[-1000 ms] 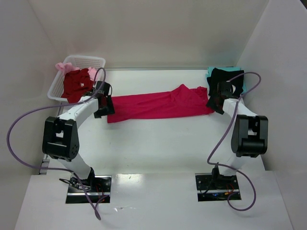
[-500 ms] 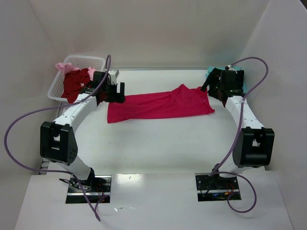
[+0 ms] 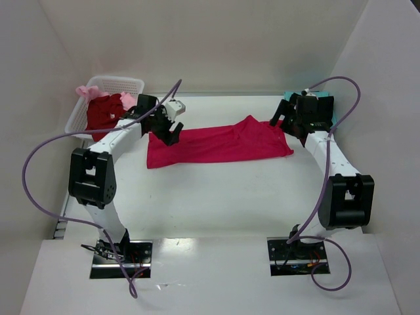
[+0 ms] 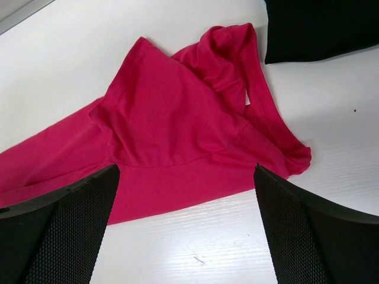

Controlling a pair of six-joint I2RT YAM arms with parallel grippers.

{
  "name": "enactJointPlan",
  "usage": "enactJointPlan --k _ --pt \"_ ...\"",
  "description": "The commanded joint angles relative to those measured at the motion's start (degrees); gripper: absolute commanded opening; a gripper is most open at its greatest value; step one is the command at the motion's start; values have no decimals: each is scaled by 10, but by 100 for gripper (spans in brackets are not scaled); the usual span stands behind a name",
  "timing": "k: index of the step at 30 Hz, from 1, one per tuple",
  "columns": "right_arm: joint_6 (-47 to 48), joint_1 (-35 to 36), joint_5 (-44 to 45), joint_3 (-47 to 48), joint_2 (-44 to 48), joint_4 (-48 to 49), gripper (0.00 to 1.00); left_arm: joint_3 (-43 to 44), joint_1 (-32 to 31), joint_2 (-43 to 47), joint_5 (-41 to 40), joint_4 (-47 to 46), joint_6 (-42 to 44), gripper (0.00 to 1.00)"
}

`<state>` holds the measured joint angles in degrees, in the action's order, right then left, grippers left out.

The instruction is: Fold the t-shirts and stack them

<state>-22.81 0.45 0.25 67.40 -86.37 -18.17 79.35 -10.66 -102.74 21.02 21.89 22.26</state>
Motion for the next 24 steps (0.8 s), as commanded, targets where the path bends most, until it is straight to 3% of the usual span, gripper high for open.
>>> enactJointPlan --k 1,9,15,24 --pt "9 -2 21 12 24 0 100 43 0 -32 35 -4 110 90" --pt "15 -2 9 12 24 -12 100 23 0 -92 4 1 154 90" --pt "15 -2 3 5 24 -12 100 -16 -5 -88 -1 -23 154 90" --pt "15 -2 3 -13 46 -6 100 15 -43 -153 -37 -3 135 92"
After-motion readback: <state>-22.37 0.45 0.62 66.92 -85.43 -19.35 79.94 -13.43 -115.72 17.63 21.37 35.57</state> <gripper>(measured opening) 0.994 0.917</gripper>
